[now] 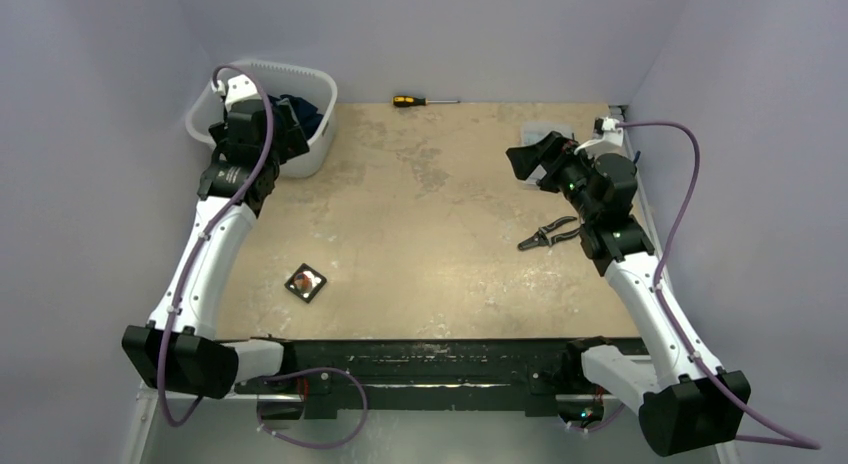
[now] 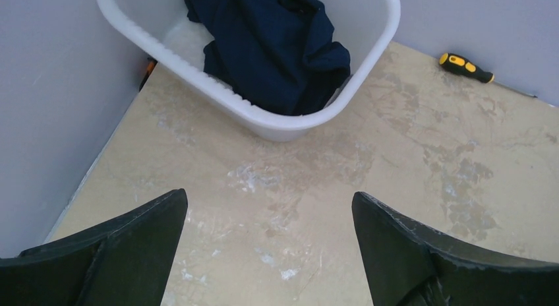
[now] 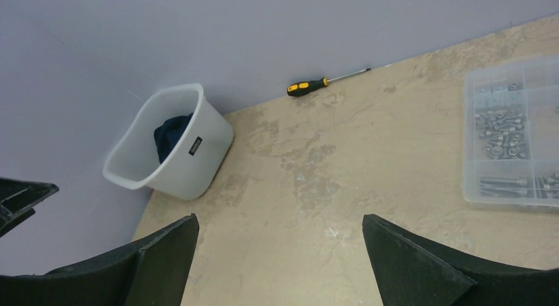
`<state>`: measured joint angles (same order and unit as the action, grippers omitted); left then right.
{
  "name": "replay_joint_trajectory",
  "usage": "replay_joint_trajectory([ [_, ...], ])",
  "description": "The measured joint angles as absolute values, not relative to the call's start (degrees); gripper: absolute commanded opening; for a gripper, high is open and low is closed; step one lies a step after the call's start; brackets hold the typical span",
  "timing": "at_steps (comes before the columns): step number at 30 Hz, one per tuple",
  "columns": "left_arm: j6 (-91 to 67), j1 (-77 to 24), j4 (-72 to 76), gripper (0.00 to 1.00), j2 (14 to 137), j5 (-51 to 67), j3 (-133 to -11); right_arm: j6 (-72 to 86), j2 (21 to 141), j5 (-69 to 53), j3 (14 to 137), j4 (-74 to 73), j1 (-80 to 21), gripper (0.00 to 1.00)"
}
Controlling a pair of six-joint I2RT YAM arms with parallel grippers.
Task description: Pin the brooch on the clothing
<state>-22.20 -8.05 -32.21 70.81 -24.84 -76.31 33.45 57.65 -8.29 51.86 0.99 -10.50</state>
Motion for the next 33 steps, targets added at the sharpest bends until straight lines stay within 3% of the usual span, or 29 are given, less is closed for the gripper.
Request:
replay_joint_trajectory([
  [9,-21.89,-7.90,-32.51,0.89,84.09,-24.69,-89.65,33.41,56.34,-8.01,51.86,0.34,-10.85,0.99],
  [24,-16.93,-3.27,-40.27,0.76,121.56,-15.73,-128.53,33.08,56.16,-7.09,52.23,-0.10,-12.01,0.99],
  [33,-17.43,-0.25,-41.41,0.71,132.25,-9.80,-133.93,31.33,56.38,-6.44,52.80,-1.21,-13.52,0.99],
])
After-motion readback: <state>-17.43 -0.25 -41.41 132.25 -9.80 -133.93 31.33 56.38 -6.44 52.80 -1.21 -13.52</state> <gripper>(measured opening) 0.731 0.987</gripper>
